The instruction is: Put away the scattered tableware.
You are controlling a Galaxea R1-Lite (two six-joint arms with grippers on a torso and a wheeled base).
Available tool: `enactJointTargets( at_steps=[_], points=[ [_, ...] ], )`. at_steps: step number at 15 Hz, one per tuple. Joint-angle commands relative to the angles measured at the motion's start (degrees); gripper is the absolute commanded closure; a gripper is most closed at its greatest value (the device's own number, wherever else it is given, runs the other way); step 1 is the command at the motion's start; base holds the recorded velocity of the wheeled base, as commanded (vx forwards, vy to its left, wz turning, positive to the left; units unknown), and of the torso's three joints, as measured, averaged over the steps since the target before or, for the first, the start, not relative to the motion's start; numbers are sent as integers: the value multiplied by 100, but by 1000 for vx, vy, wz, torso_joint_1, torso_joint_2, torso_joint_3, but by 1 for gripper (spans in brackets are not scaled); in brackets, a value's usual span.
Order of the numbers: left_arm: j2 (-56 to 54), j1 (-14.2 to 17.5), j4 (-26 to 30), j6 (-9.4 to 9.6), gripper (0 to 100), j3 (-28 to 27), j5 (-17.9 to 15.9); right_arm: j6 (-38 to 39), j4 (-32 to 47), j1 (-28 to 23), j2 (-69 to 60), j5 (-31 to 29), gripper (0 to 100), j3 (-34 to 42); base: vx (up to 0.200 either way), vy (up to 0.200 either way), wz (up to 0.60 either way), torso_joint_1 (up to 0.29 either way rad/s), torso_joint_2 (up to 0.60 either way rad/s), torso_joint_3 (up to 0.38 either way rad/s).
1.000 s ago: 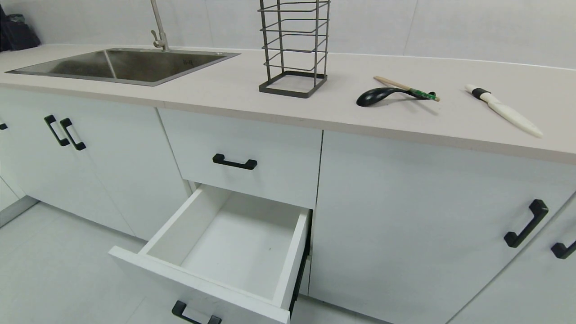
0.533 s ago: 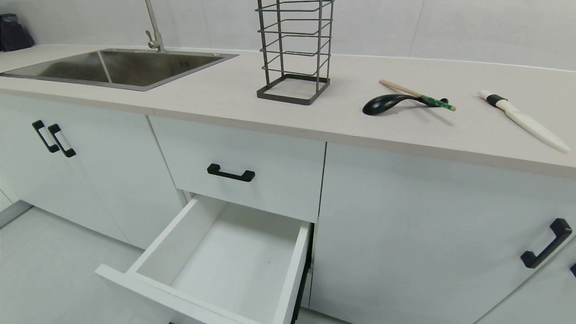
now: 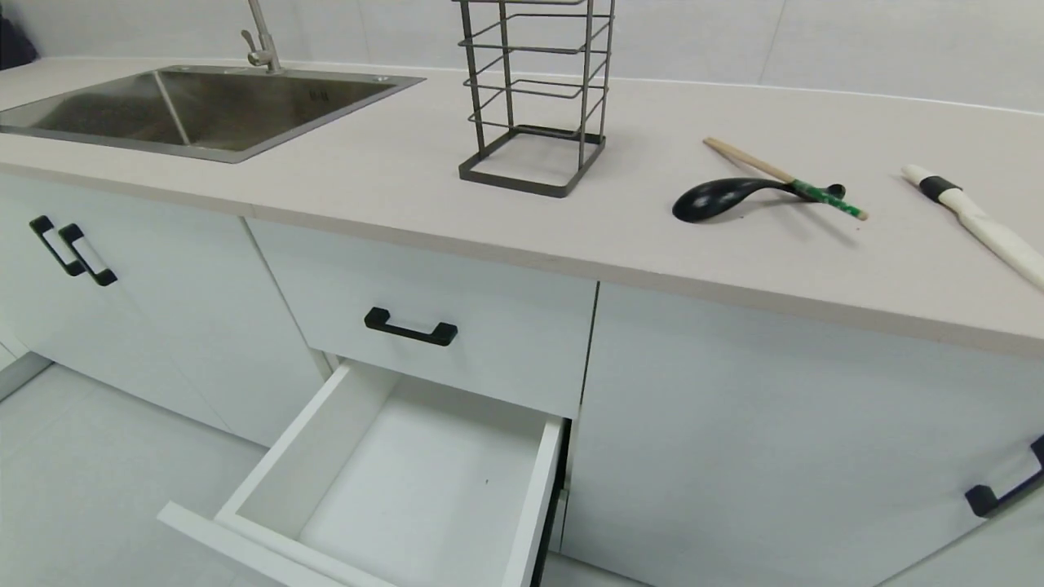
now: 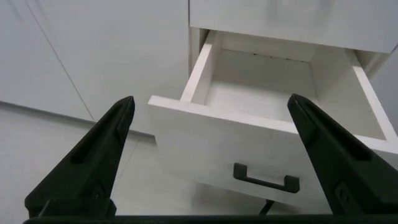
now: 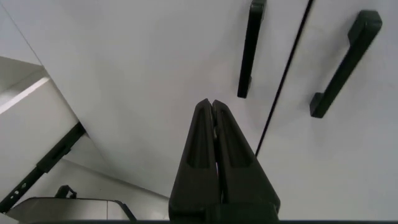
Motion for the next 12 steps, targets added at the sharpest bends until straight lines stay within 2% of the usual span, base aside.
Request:
enactJointTargets(
  at_steps=[1, 6, 9, 11, 12],
  points=[
    [7, 0, 0, -2, 0, -6, -1, -1, -7, 3, 5, 4, 100, 1, 0, 0, 0, 256, -515, -276],
    [7, 0, 0, -2, 0, 2, -1, -1, -7, 12, 5, 4, 100, 1, 0, 0, 0, 206, -591, -191],
    [7, 0, 0, -11, 0, 2, -1, -1, -7, 12, 5, 4, 100, 10, -200, 0, 0, 167, -474, -219],
    [7, 0, 0, -2, 0, 2, -10, -1, -16, 3, 5, 4, 100, 10, 0, 0, 0, 154, -510, -207],
    [7, 0, 0, -2, 0, 2, -10, -1, -7, 3, 5, 4, 100, 1, 0, 0, 0, 364, -505, -222]
  ],
)
